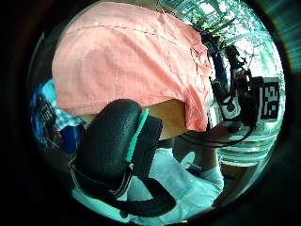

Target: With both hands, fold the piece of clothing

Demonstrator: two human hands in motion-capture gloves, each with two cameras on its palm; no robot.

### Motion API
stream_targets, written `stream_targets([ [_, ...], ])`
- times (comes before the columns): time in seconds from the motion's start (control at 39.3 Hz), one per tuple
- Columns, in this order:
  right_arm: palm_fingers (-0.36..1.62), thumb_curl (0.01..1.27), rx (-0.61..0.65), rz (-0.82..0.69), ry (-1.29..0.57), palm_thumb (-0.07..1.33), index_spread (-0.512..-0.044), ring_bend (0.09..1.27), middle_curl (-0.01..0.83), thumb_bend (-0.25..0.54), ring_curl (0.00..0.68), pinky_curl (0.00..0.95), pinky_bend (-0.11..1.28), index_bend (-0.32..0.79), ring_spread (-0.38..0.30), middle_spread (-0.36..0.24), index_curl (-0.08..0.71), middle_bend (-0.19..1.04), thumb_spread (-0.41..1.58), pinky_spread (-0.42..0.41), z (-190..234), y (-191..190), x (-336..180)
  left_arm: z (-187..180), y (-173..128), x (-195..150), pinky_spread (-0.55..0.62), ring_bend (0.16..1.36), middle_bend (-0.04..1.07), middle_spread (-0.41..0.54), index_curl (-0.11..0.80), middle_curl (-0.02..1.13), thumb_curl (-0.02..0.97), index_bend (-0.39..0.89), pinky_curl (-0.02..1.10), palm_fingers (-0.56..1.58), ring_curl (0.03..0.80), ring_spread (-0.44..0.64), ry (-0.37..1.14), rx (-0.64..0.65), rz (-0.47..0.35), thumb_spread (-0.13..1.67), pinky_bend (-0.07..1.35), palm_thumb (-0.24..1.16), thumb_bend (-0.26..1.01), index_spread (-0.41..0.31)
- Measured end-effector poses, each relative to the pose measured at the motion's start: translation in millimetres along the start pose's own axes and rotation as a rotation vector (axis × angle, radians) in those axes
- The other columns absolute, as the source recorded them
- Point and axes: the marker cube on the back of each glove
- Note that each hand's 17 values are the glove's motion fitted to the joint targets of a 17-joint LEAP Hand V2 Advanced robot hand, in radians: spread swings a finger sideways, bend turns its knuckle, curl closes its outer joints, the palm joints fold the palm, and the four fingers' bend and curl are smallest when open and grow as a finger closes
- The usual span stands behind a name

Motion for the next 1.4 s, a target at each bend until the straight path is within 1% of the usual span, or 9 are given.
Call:
stream_targets([
  [0.05,0.22,0.05,-0.005,-0.003,0.0,0.2,-0.203,0.27,0.063,0.124,0.057,0.108,0.42,0.09,0.077,-0.001,0.026,0.22,0.53,0.154,-1,1,-1,0,0,-1,0.16,0.51,0.25,0.002,0.01,0.09,0.036,0.04,0.08,0.45,0.123,0.09,0.001,-0.007,0.001,0.49,0.4,0.09,0.04,-0.051],
  [0.18,0.17,0.09,-0.008,-0.013,-0.007,0.22,-0.28,0.31,0.119,0.12,0.107,0.178,0.47,0.1,0.114,0.005,0.064,0.24,0.82,0.218,-3,2,-3,-2,2,-1,0.24,0.58,0.27,0.003,0.035,0.17,0.072,0.07,0.15,0.38,0.202,0.13,0.01,-0.019,0.009,0.75,0.47,0.09,0.03,-0.072],
  [0.31,0.14,0.13,-0.012,-0.027,-0.006,0.22,-0.321,0.33,0.161,0.103,0.134,0.213,0.5,0.11,0.135,0.008,0.087,0.25,0.99,0.251,-6,5,-4,-6,4,-1,0.29,0.61,0.27,0.004,0.061,0.22,0.105,0.09,0.18,0.35,0.232,0.15,0.005,-0.009,0.014,0.9,0.5,0.1,0.01,-0.088],
  [0.46,0.12,0.16,-0.015,-0.039,-0.006,0.23,-0.344,0.34,0.198,0.078,0.157,0.242,0.51,0.13,0.153,0.01,0.114,0.26,1.11,0.271,-8,9,-6,-9,3,-1,0.32,0.63,0.28,0.004,0.091,0.25,0.137,0.1,0.2,0.33,0.251,0.16,0.003,-0.002,0.019,1.0,0.52,0.09,-0.01,-0.096],
  [0.64,0.1,0.19,-0.015,-0.045,0.009,0.23,-0.355,0.35,0.232,0.045,0.177,0.266,0.52,0.13,0.165,0.011,0.141,0.25,1.18,0.287,-12,15,-4,-10,2,1,0.34,0.65,0.29,0.004,0.12,0.29,0.168,0.11,0.22,0.31,0.267,0.16,0.007,0.005,0.034,1.05,0.54,0.08,-0.02,-0.1],
  [0.92,0.08,0.23,-0.043,-0.046,-0.016,0.22,-0.362,0.36,0.27,-0.012,0.2,0.294,0.53,0.13,0.177,0.022,0.17,0.25,1.2,0.295,2,58,20,0,30,3,0.35,0.67,0.29,0.012,0.155,0.33,0.204,0.11,0.24,0.29,0.284,0.17,0.008,0.035,0.054,1.08,0.55,0.07,-0.02,-0.102],
  [1.09,0.08,0.24,-0.108,-0.004,-0.077,0.21,-0.357,0.37,0.287,-0.023,0.212,0.314,0.56,0.12,0.18,0.024,0.178,0.24,1.19,0.291,37,78,36,44,37,8,0.36,0.68,0.29,0.015,0.171,0.34,0.222,0.11,0.25,0.28,0.293,0.17,0.002,-0.004,0.066,1.09,0.55,0.07,-0.02,-0.102],
  [1.3,0.1,0.26,-0.135,0.042,-0.197,0.21,-0.346,0.41,0.3,-0.022,0.229,0.326,0.6,0.11,0.19,0.034,0.176,0.23,1.16,0.284,70,79,39,89,31,-3,0.34,0.68,0.28,0.017,0.188,0.36,0.249,0.12,0.27,0.28,0.299,0.16,-0.036,-0.016,0.016,1.09,0.56,0.11,-0.01,-0.098],
  [1.4,0.25,0.28,-0.145,0.043,-0.256,0.26,-0.288,0.48,0.311,-0.002,0.256,0.327,0.59,0.14,0.182,0.048,0.19,0.24,1.13,0.268,79,76,35,101,28,-12,0.32,0.69,0.27,0.006,0.203,0.36,0.263,0.13,0.27,0.31,0.301,0.14,-0.042,-0.036,-0.018,1.1,0.54,0.16,0.0,-0.097],
])
